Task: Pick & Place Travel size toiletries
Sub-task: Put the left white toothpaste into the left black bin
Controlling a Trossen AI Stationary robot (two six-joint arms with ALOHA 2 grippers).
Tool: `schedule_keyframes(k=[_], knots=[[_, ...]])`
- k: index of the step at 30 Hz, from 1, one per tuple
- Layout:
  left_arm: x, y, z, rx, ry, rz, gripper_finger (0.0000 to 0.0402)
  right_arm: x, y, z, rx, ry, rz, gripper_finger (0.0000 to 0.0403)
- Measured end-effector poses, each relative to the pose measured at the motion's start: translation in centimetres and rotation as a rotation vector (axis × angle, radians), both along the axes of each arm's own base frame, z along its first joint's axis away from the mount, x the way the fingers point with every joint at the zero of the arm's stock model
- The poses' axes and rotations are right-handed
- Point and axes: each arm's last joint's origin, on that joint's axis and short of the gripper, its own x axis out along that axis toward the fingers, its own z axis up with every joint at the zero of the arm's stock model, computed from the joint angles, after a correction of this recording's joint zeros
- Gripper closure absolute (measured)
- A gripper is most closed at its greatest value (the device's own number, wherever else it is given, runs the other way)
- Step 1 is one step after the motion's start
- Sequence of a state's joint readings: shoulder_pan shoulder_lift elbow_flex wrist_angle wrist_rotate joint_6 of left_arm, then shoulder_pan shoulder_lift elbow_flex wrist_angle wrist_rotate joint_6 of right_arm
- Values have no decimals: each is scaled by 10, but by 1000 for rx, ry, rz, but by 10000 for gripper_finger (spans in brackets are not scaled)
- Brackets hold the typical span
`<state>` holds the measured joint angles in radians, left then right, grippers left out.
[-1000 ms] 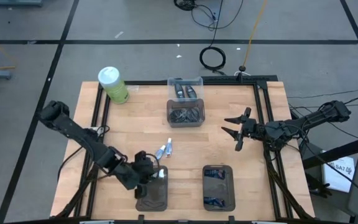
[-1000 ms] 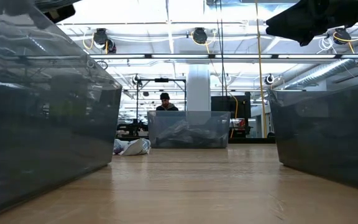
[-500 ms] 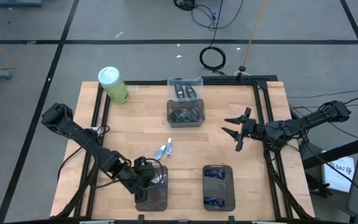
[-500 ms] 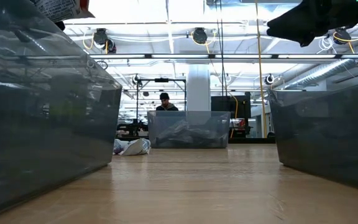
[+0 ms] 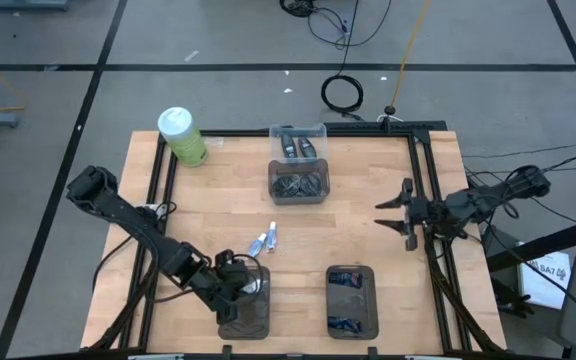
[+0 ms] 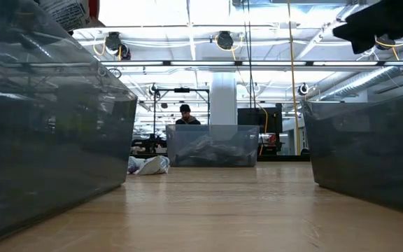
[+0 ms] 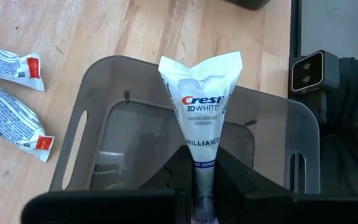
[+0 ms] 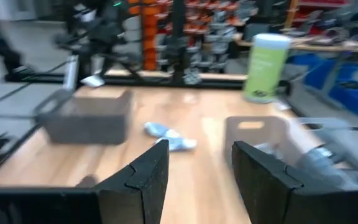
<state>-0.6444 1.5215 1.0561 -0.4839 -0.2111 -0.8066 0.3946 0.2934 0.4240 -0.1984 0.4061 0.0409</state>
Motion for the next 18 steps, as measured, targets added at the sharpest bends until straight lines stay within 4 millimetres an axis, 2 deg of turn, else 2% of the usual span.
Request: schedule_keyframes(k=[6,11,18], knots=[[3,4,0,1,1,14,364,-10,-1,-4,13,-2,124,239],[4,7,0,9,5,21,364,-17,-4,-21,11,-36,106,239],[4,8,-1,14,9,19,364,-19,-7,-27,64,-226,28,239]])
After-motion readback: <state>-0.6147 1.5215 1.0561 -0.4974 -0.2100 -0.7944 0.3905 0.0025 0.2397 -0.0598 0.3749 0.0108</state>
